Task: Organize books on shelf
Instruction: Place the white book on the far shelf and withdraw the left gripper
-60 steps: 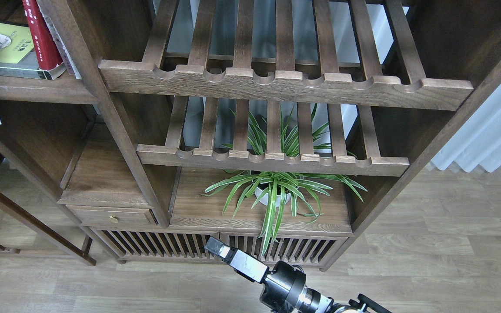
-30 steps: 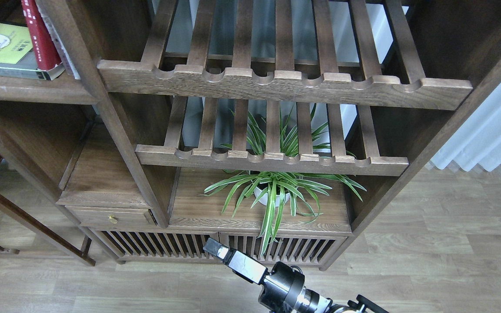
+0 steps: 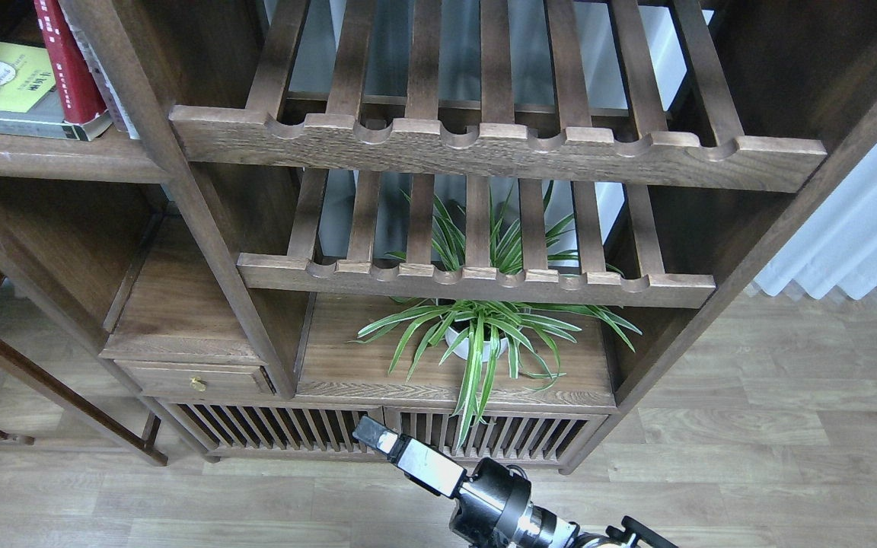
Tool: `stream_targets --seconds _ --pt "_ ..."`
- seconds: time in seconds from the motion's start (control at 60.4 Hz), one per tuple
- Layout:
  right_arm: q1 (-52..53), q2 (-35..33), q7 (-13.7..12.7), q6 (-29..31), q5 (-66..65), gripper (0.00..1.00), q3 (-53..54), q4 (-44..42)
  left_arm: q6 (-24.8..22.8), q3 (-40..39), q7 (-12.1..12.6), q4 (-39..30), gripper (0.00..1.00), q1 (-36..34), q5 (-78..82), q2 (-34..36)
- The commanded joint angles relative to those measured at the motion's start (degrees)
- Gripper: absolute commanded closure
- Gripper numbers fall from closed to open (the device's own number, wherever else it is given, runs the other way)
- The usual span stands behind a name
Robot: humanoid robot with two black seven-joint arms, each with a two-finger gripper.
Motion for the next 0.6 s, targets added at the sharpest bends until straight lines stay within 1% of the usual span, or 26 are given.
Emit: stream_targets --seconds 0.0,0.099,0.248,0.364,0.397,0.43,0.447,0.464,0.48,0.497,0.513,0.53,0.563,0.579 --pt "-0.1 -0.1 0.0 0.0 0.0 0.07 0.1 0.0 0.0 4.7 0.0 4.0 0.88 -6.0 1.1 -1.6" --pt "-0.1 0.0 0.0 0.0 0.0 0.07 0.7 0.0 0.0 8.0 0.0 7.3 0.89 -9.7 1.1 -2.7" --pt "-0.1 0.0 0.0 0.0 0.0 0.07 0.8 0.0 0.0 11.0 0.0 8.8 0.88 -12.4 1.1 -4.7" --pt "-0.2 0.0 0.0 0.0 0.0 0.07 0.9 0.0 0.0 12.5 0.0 10.1 0.84 -13.3 1.1 -6.3" --pt "-0.2 0.0 0.0 0.0 0.0 0.07 0.9 0.0 0.0 12.6 0.0 10.5 0.75 -13.4 1.1 -7.4" --pt "-0.2 0.0 0.0 0.0 0.0 0.07 0.9 0.0 0.0 12.6 -0.1 10.6 0.69 -13.4 1.1 -7.8" --pt "-0.1 0.0 0.0 0.0 0.0 0.07 0.9 0.0 0.0 12.6 -0.2 10.6 0.62 -13.5 1.1 -8.3" --pt "-0.1 0.0 0.0 0.0 0.0 0.07 0.9 0.0 0.0 12.6 -0.2 10.6 0.58 -13.5 1.0 -8.5" --pt "-0.1 0.0 0.0 0.0 0.0 0.07 1.0 0.0 0.0 12.6 -0.1 10.5 0.48 -13.5 1.0 -9.0" --pt "-0.1 0.0 0.0 0.0 0.0 0.07 1.0 0.0 0.0 12.6 -0.1 10.5 0.44 -13.4 1.0 -9.2" --pt "-0.1 0.0 0.0 0.0 0.0 0.07 1.1 0.0 0.0 12.8 -0.1 10.5 0.31 -13.3 1.0 -9.6" --pt "-0.1 0.0 0.0 0.0 0.0 0.07 1.1 0.0 0.0 12.9 -0.1 10.4 0.28 -13.3 1.0 -9.8" --pt "-0.1 0.0 0.0 0.0 0.0 0.07 1.1 0.0 0.0 12.8 -0.2 10.4 0.16 -12.8 0.9 -9.9" --pt "-0.1 0.0 0.1 0.0 0.0 0.07 1.1 0.0 0.0 12.8 -0.2 10.4 0.14 -12.8 0.9 -9.8"
